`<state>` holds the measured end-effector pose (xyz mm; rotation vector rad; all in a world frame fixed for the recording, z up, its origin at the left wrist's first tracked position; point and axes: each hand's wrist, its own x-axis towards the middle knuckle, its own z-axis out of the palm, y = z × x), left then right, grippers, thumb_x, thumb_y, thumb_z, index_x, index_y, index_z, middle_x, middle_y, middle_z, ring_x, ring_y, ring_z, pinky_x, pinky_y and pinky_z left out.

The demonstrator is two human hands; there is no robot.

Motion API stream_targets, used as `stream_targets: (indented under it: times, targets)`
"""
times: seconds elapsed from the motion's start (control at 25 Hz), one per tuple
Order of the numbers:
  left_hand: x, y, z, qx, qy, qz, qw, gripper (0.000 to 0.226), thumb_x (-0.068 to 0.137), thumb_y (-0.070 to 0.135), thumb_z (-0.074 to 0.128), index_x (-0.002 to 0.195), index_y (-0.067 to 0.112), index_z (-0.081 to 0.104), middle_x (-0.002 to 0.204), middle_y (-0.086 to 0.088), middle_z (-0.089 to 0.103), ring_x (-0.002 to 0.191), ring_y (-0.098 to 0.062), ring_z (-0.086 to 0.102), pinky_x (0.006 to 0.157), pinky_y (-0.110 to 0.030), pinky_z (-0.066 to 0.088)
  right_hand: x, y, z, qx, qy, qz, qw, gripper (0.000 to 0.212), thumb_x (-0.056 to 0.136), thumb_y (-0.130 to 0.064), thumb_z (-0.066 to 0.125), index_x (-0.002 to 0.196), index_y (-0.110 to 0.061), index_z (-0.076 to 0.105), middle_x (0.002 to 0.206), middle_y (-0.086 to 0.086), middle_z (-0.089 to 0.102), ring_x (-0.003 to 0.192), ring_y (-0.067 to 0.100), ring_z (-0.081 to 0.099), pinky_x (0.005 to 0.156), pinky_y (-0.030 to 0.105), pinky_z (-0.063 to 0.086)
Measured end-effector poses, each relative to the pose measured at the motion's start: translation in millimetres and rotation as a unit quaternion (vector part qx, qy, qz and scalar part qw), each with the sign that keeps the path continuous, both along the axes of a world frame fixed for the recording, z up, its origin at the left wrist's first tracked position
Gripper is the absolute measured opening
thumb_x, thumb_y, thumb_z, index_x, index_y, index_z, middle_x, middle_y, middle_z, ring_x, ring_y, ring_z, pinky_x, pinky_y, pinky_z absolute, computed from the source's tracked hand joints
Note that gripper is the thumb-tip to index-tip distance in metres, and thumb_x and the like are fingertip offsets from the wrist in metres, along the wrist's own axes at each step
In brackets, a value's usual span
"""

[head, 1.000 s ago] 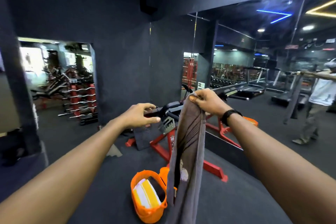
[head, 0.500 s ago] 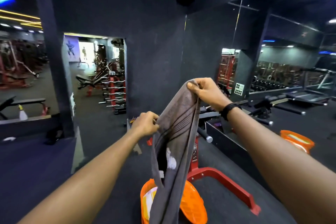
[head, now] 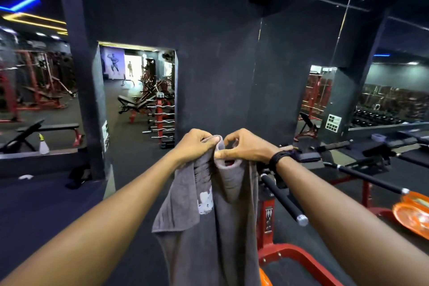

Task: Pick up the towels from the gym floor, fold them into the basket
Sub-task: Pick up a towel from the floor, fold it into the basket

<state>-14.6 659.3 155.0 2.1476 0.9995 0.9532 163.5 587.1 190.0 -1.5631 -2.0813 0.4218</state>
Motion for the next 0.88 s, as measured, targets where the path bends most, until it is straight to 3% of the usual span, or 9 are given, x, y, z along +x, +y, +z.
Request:
stream_targets:
  times: [0.16, 0.24, 0.32, 0.44, 0.48, 0.56, 0.68, 0.8, 0.88]
  targets:
    - [-11.0, 51.8, 0.8, 0.068, 0.042, 0.042, 0.996, 0.013, 0.083, 0.029, 0.07, 0.074, 0.02, 0.07, 0.06, 0.008, 0.056, 0.055, 0.0, 0.043, 0.052, -0.018, 0.033, 5.0, 61.8, 7.3, 0.011, 0.031, 0.003, 0.999, 0.034, 0.085, -0.017, 0.068, 0.053, -0.014, 0.057, 0.049, -0.008, 0.042, 0.045, 0.001, 0.033, 0.045, 0.016, 0.028]
    - [-20.3, 71.6, -13.7, 0.073, 0.094, 0.074, 0.99, 0.003, 0.08, 0.018, 0.069, 0.08, 0.02, 0.07, 0.067, 0.003, 0.061, 0.061, -0.006, 0.05, 0.053, -0.018, 0.033, 9.8, 86.4, 7.0, 0.025, 0.048, -0.012, 0.998, 0.034, 0.083, -0.014, 0.067, 0.051, -0.016, 0.053, 0.05, -0.006, 0.04, 0.046, 0.001, 0.031, 0.044, 0.018, 0.027]
    - [-34.2, 90.6, -37.4, 0.04, 0.157, 0.109, 0.981, 0.014, 0.076, 0.007, 0.062, 0.081, 0.018, 0.069, 0.07, -0.001, 0.061, 0.068, -0.013, 0.054, 0.056, -0.022, 0.033, 16.8, 106.4, 4.4, 0.036, 0.073, -0.021, 0.996, 0.029, 0.082, -0.014, 0.066, 0.056, -0.011, 0.055, 0.055, 0.001, 0.04, 0.05, 0.007, 0.032, 0.045, 0.023, 0.026]
    - [-59.6, 109.7, -64.9, -0.034, 0.219, 0.176, 0.959, 0.013, 0.081, 0.008, 0.059, 0.074, 0.017, 0.066, 0.065, -0.001, 0.058, 0.068, -0.013, 0.056, 0.056, -0.022, 0.034, 29.9, 134.7, -1.7, 0.055, 0.146, -0.042, 0.987, 0.032, 0.086, -0.015, 0.063, 0.057, -0.003, 0.055, 0.055, 0.005, 0.04, 0.051, 0.011, 0.031, 0.046, 0.025, 0.024]
    - [-65.1, 113.8, -70.7, -0.069, 0.191, 0.199, 0.959, 0.016, 0.084, 0.01, 0.061, 0.07, 0.017, 0.064, 0.057, 0.001, 0.056, 0.06, -0.01, 0.056, 0.052, -0.02, 0.036, 32.9, 143.7, -4.4, 0.072, 0.155, -0.066, 0.983, 0.033, 0.087, -0.018, 0.062, 0.056, -0.007, 0.055, 0.054, 0.004, 0.042, 0.05, 0.01, 0.032, 0.047, 0.025, 0.026]
    - [-64.8, 115.7, -72.6, -0.178, 0.026, 0.198, 0.964, 0.025, 0.089, 0.012, 0.064, 0.064, 0.015, 0.059, 0.045, 0.005, 0.048, 0.043, -0.007, 0.046, 0.042, -0.017, 0.037, 38.5, 162.2, -10.2, 0.115, 0.137, -0.143, 0.973, 0.032, 0.087, -0.024, 0.063, 0.058, -0.015, 0.052, 0.056, 0.0, 0.048, 0.053, 0.011, 0.039, 0.054, 0.028, 0.033]
    - [-37.8, 107.3, -51.8, -0.279, -0.214, 0.133, 0.927, 0.012, 0.088, 0.015, 0.067, 0.081, 0.005, 0.065, 0.065, -0.005, 0.059, 0.05, -0.007, 0.055, 0.048, -0.02, 0.051, 33.1, 177.0, -16.6, 0.072, 0.111, -0.161, 0.978, 0.034, 0.086, -0.03, 0.067, 0.062, -0.015, 0.048, 0.052, -0.01, 0.048, 0.048, 0.003, 0.042, 0.056, 0.028, 0.037]
    - [5.1, 97.9, -29.3, -0.301, -0.292, 0.113, 0.901, 0.009, 0.085, 0.01, 0.069, 0.081, 0.002, 0.066, 0.065, -0.003, 0.068, 0.054, -0.005, 0.065, 0.052, -0.022, 0.057, 20.8, 178.9, -21.3, -0.053, 0.173, -0.054, 0.982, 0.035, 0.087, -0.016, 0.069, 0.061, -0.013, 0.046, 0.046, -0.004, 0.046, 0.031, 0.004, 0.043, 0.035, 0.021, 0.037]
    - [31.3, 95.3, -20.3, -0.287, -0.289, 0.121, 0.905, 0.015, 0.085, 0.006, 0.068, 0.07, 0.005, 0.065, 0.06, 0.0, 0.065, 0.05, -0.002, 0.062, 0.051, -0.02, 0.056, 15.7, 176.1, -17.9, -0.112, 0.195, 0.004, 0.974, 0.028, 0.086, -0.002, 0.068, 0.066, -0.01, 0.05, 0.055, 0.007, 0.051, 0.034, 0.007, 0.051, 0.035, 0.02, 0.045]
